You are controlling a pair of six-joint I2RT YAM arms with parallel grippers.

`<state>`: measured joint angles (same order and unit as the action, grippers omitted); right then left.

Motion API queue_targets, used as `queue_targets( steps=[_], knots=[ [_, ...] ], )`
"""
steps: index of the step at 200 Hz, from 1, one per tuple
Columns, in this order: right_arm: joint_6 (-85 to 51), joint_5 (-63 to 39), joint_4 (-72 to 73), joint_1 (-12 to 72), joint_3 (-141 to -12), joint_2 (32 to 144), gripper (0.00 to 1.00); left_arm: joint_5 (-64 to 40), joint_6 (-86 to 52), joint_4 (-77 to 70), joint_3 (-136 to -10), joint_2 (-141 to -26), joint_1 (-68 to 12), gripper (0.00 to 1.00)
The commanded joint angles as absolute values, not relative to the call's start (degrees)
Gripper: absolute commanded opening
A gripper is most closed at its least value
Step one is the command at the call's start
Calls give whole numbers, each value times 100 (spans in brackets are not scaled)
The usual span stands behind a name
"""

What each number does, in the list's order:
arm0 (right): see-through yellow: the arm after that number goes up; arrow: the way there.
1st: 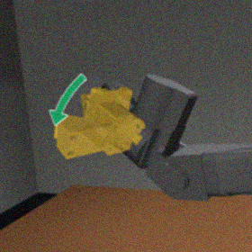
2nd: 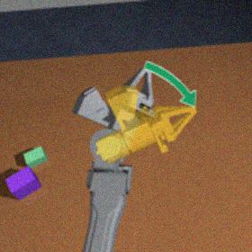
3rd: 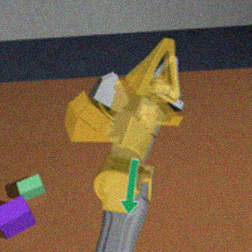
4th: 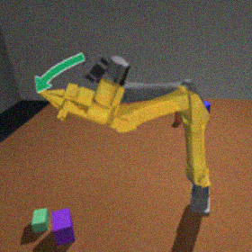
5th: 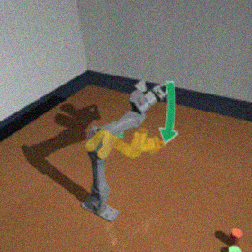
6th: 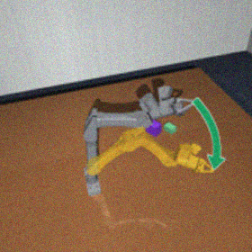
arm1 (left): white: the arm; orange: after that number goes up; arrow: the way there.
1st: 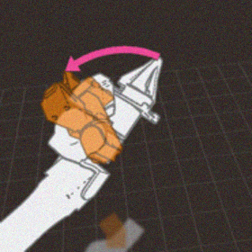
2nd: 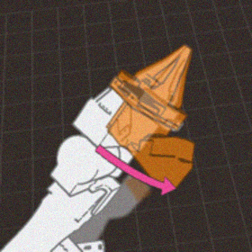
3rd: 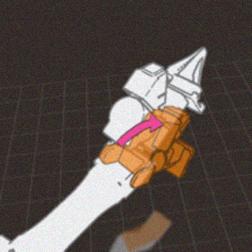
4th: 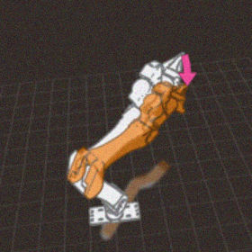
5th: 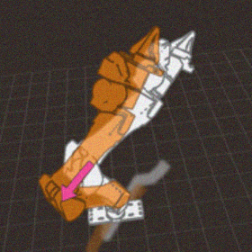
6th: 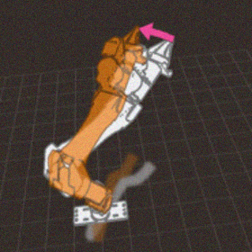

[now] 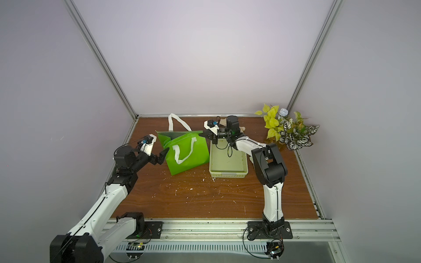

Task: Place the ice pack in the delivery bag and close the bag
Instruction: Close the delivery bag at the center of the board.

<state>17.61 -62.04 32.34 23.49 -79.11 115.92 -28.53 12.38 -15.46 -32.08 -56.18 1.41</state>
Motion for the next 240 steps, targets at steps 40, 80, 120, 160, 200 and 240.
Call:
queue_targets(
  steps=[40, 80, 120, 160, 200, 240],
  knots=[
    [1823, -6385, 3234, 2303, -8095, 11360, 0, -4478, 1204, -2849, -3481, -6451, 418, 100],
    [1841, -6407, 3196, 2303, -8111, 11372, 0, -4663, 1274, -2972, -3898, -7142, 455, 99],
    [1932, -6408, 3075, 2307, -8189, 11382, 0, -4432, 1309, -3005, -4021, -7266, 607, 98],
    [1991, -6418, 3009, 2303, -8235, 11432, 0, -4711, 994, -3333, -4041, -7526, 975, 98],
    [2092, -6434, 2865, 2303, -8288, 11478, 0, -5565, 633, -3835, -4263, -8152, 968, 98],
    [2205, -6451, 2720, 2303, -8377, 11514, 0, -6189, 28, -4769, -4307, -8714, 976, 92]
  ],
)
